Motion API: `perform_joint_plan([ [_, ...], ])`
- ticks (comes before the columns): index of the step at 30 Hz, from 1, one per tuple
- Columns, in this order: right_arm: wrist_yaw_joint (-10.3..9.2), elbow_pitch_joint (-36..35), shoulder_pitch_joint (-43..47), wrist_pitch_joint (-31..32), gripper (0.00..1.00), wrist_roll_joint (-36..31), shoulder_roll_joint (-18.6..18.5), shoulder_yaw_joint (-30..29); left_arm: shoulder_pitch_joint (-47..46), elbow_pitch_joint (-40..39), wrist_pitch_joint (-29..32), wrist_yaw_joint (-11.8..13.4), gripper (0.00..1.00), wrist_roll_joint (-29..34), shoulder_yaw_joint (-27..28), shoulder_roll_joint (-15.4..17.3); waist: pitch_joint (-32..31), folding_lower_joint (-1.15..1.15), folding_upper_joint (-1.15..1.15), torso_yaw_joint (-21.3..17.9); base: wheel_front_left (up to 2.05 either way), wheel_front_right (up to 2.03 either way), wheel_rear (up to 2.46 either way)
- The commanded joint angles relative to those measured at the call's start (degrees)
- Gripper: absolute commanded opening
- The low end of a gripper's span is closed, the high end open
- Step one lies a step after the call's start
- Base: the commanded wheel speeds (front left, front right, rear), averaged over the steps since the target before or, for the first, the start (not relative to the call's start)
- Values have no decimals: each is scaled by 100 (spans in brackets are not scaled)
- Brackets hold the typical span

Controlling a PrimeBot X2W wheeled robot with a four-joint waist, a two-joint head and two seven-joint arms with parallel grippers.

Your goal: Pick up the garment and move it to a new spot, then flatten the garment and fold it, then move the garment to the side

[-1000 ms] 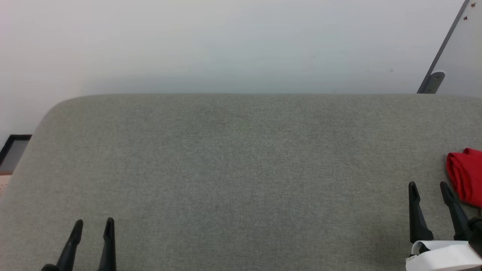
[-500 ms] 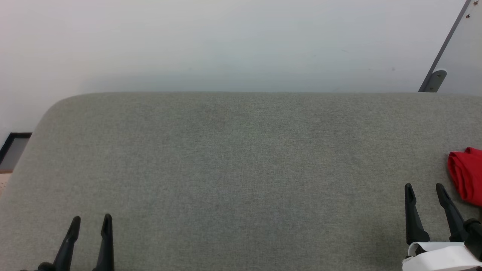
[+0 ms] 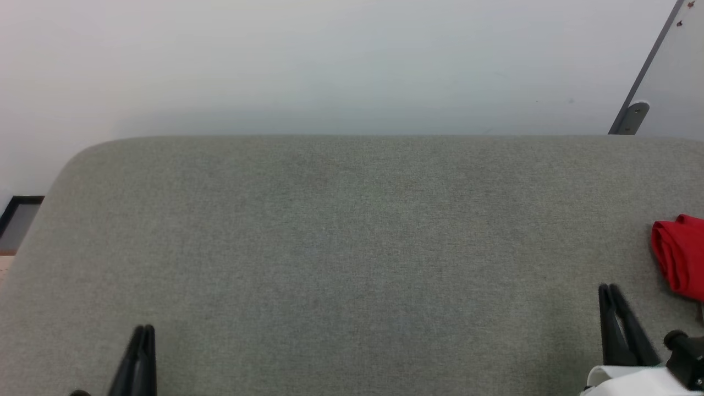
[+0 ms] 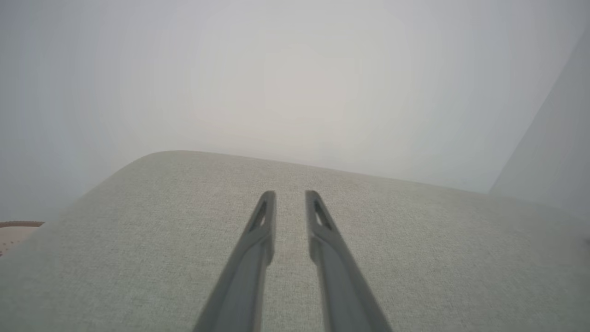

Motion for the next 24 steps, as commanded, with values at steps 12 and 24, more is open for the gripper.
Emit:
perform_joint_plan([
  [12,-1,188,-124,252,0,1163,19,-32,-254,262,269,5,0,-1026,-43,-121,-3,0,0,-12,0,0,0],
  [24,-2,316,-250,491,0,2340,25,-49,-530,512,551,3,0,-2054,-63,-218,-7,0,0,-26,0,0,0],
])
